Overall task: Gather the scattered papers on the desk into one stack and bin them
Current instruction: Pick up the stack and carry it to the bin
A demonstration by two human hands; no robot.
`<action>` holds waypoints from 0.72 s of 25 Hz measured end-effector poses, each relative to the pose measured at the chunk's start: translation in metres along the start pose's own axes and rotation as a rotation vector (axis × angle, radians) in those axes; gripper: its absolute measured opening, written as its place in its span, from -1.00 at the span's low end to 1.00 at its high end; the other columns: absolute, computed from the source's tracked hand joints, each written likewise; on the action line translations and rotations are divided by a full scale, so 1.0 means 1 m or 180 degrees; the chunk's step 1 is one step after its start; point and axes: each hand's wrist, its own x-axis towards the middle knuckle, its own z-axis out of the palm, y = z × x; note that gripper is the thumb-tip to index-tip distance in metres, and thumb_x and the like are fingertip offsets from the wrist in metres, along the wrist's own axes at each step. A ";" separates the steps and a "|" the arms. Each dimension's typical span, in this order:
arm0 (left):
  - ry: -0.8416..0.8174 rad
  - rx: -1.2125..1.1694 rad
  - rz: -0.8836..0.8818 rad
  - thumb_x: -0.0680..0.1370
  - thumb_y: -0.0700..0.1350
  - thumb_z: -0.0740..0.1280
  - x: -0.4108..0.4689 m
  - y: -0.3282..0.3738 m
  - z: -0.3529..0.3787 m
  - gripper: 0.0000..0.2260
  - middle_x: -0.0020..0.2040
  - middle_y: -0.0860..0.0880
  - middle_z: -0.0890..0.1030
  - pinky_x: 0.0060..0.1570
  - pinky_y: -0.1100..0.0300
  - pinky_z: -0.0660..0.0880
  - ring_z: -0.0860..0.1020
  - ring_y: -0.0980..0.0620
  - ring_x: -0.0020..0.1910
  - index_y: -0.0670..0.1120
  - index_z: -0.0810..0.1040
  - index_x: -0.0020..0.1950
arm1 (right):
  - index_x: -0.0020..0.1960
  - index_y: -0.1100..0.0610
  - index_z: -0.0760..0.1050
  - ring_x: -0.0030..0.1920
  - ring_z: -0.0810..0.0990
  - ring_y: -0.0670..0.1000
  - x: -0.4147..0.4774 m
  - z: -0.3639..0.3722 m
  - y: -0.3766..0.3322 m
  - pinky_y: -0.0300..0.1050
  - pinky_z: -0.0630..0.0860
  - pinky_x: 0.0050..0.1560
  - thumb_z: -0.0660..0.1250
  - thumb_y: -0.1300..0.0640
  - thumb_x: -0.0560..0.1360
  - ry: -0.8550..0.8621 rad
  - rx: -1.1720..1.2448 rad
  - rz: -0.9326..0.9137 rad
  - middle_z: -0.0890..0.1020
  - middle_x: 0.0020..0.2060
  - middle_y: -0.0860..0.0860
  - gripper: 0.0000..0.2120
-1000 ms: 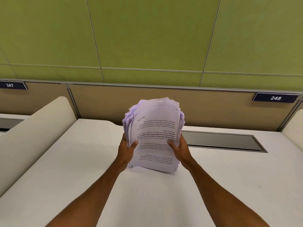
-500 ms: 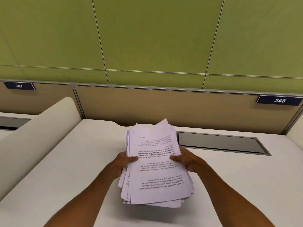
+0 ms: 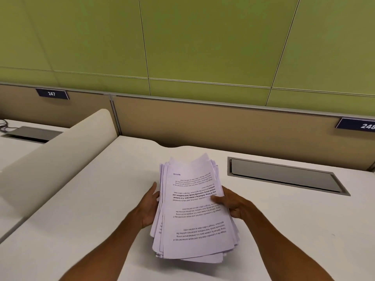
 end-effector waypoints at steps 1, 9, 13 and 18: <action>0.0017 -0.0114 -0.0002 0.51 0.35 0.12 -0.004 -0.001 -0.006 -0.38 0.22 -0.16 0.60 0.05 -0.08 0.55 0.62 -0.21 0.06 -0.08 0.52 0.30 | 0.42 0.20 0.31 0.13 0.61 0.30 -0.001 0.004 0.000 0.25 0.60 0.03 0.30 0.27 0.56 -0.0054 0.0072 0.0021 0.58 0.24 0.25 -0.55; 0.0199 -0.0295 0.0162 0.42 0.43 0.17 -0.061 -0.009 -0.059 -0.27 0.30 -0.19 0.55 0.08 -0.11 0.53 0.58 -0.22 0.15 -0.07 0.47 0.37 | 0.42 0.03 0.32 0.21 0.59 0.29 0.005 0.048 0.006 0.30 0.55 0.10 0.07 -0.44 0.43 -0.0620 0.0659 0.0589 0.60 0.25 0.19 -0.25; 0.0354 -0.0457 0.0301 0.40 0.44 0.19 -0.105 -0.019 -0.097 -0.25 0.30 -0.20 0.55 0.16 -0.12 0.49 0.54 -0.23 0.22 -0.05 0.45 0.39 | 0.41 0.04 0.33 0.35 0.44 0.36 0.003 0.091 0.014 0.47 0.31 0.31 0.10 -0.43 0.45 -0.0989 0.0427 0.0818 0.49 0.34 0.25 -0.28; 0.0437 -0.0743 0.0556 0.29 0.52 0.20 -0.176 -0.030 -0.148 -0.16 0.27 -0.19 0.57 0.16 -0.15 0.51 0.57 -0.23 0.21 -0.04 0.48 0.36 | 0.43 0.07 0.41 0.44 0.32 0.33 -0.013 0.166 0.027 0.36 0.19 0.44 0.20 -0.35 0.46 -0.1491 0.0131 0.0781 0.34 0.45 0.26 -0.31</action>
